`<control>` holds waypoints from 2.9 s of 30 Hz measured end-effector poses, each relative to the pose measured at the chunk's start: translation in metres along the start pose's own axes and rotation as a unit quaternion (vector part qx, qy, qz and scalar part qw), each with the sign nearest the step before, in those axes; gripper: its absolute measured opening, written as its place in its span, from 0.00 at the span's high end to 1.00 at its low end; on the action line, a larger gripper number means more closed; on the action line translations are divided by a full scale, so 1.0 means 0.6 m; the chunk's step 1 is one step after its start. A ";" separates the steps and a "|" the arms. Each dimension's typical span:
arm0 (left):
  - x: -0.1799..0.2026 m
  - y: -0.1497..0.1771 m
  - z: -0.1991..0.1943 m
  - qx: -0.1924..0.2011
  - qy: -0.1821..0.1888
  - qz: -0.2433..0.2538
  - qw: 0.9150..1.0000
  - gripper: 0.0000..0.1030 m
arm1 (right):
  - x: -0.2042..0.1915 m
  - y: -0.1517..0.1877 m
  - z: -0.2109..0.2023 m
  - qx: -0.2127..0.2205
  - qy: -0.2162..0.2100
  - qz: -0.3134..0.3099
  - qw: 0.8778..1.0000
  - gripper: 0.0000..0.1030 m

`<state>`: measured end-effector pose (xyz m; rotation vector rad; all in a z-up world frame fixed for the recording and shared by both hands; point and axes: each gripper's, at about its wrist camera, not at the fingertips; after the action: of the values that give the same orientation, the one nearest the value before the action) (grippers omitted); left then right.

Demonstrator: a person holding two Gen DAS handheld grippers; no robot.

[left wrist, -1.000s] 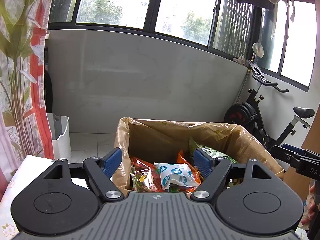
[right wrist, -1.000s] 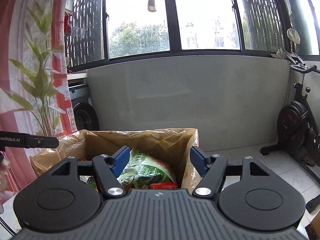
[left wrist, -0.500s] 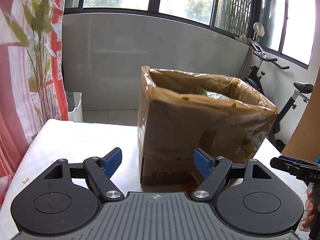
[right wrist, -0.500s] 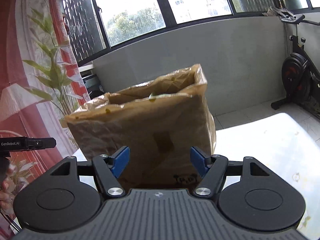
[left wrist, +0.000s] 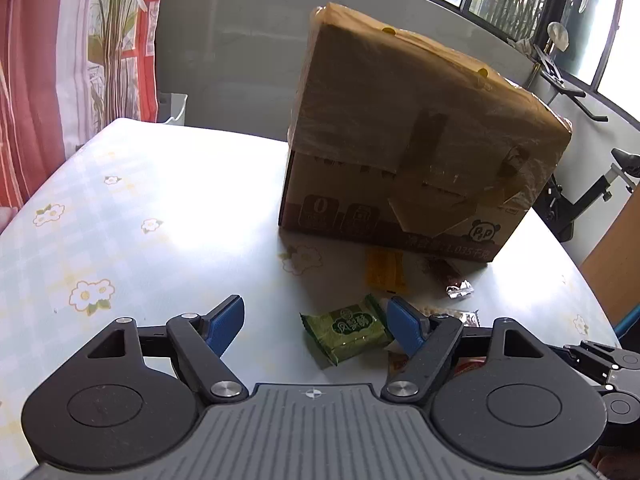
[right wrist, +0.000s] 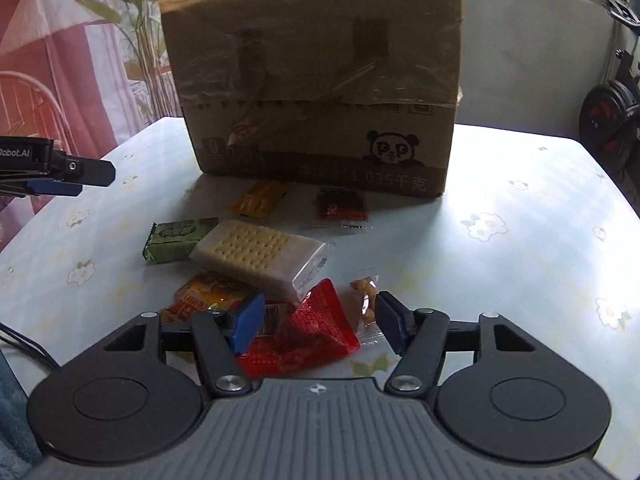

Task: Organize snacks
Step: 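Grasp the green square snack with the left gripper while the right grasps the red bag, then carry both snacks over the box and open both grippers to drop them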

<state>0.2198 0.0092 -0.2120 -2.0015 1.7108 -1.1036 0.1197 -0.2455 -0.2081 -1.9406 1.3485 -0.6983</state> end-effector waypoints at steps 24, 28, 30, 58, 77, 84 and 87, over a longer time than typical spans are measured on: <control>-0.001 0.025 0.005 -0.023 -0.022 -0.014 0.999 0.22 | -0.004 0.026 0.041 0.012 -0.003 -0.057 0.998 0.54; 0.000 0.026 0.004 -0.024 -0.024 -0.012 0.999 0.22 | -0.001 0.027 0.035 0.017 -0.017 -0.050 0.998 0.58; 0.000 0.027 0.004 -0.024 -0.026 -0.012 0.999 0.22 | -0.002 0.028 0.031 0.019 -0.028 -0.043 0.998 0.60; 0.073 0.036 0.135 -0.057 -0.014 0.208 0.976 0.26 | 0.060 0.040 0.022 0.113 -0.035 0.048 0.992 0.62; 0.036 0.067 0.099 -0.039 0.008 0.093 0.995 0.60 | 0.060 0.038 0.028 0.108 -0.037 0.046 0.992 0.61; 0.027 0.069 0.078 -0.029 0.008 0.071 0.997 0.60 | 0.063 0.039 0.029 0.108 -0.038 0.049 0.992 0.61; 0.025 0.067 0.075 -0.027 0.011 0.071 0.997 0.60 | 0.064 0.040 0.029 0.108 -0.038 0.050 0.992 0.61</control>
<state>0.2225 -0.0268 -0.2628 -1.8724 1.8803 -1.0449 0.1307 -0.2840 -0.2355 -1.7000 1.2601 -0.6850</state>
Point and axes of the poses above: each gripper's, at about its wrist camera, not at the fingertips, and z roughly the way its jaws point, x to its right, y to its underside, and after that the axes turned 15 degrees about -z, right-handed
